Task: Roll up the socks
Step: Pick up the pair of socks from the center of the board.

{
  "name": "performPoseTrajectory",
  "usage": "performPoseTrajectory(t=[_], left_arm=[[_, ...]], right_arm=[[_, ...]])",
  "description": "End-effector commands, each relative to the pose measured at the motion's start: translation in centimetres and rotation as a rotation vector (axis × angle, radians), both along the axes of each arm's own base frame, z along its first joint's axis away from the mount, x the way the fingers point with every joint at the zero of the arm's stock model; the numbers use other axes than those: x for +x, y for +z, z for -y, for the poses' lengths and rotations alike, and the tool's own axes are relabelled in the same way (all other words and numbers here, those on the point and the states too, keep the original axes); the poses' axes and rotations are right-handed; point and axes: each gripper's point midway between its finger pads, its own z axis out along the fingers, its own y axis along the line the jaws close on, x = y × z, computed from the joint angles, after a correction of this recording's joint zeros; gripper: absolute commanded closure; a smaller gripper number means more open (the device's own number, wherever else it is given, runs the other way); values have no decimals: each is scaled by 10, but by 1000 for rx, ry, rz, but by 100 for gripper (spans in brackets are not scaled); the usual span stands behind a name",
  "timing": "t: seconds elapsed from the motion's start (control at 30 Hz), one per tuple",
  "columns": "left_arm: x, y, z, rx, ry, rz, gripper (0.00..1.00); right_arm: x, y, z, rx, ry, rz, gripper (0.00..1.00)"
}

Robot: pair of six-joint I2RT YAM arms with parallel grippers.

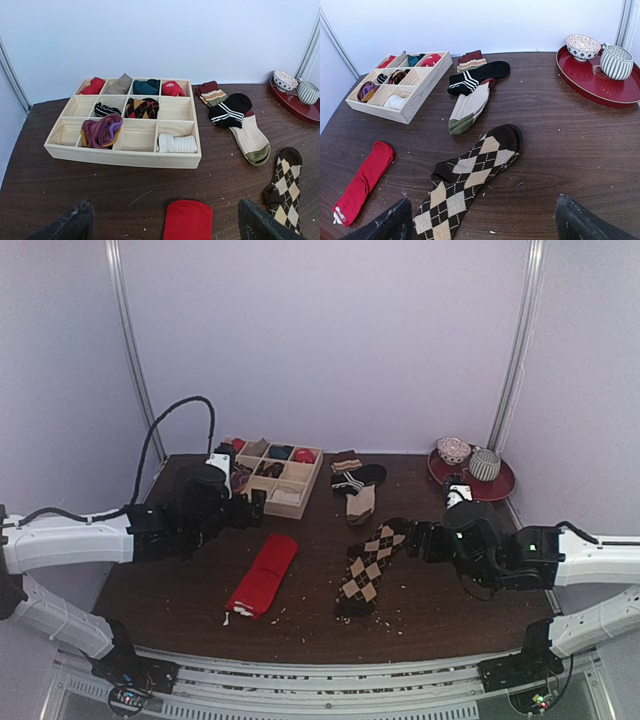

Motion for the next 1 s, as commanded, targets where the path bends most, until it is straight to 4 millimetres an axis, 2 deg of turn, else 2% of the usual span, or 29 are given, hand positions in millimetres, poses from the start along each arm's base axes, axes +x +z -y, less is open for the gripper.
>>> performPoseTrajectory(t=[0.0,0.07,0.2,0.33,0.47,0.6,0.73,0.87,0.97], left_arm=[[9,20,-4,28,48,76,2],[10,20,-1,41,36,75,2],[6,20,10,55,-46,82,2],[-5,23,20,31,-148,109,2],[-18,26,32,-4,-263,142,2],[-23,15,37,-2,-302,109,2],[-28,0,39,0,-328,76,2],[-34,-8,42,1,-369,73,2],[-35,-11,42,13,-376,72,2]], right_arm=[[-5,-5,15,-115,23,13,0],[-8,-8,13,-130,69,17,0],[-17,-20,-3,-78,198,38,0],[-27,-55,-12,-114,314,27,2],[-47,-86,-43,-112,522,23,10],[-79,-97,-80,-103,756,95,12],[-102,-106,-106,-191,943,173,13],[-105,-108,-125,-256,1026,207,14],[-104,-122,-133,-344,1073,197,14]])
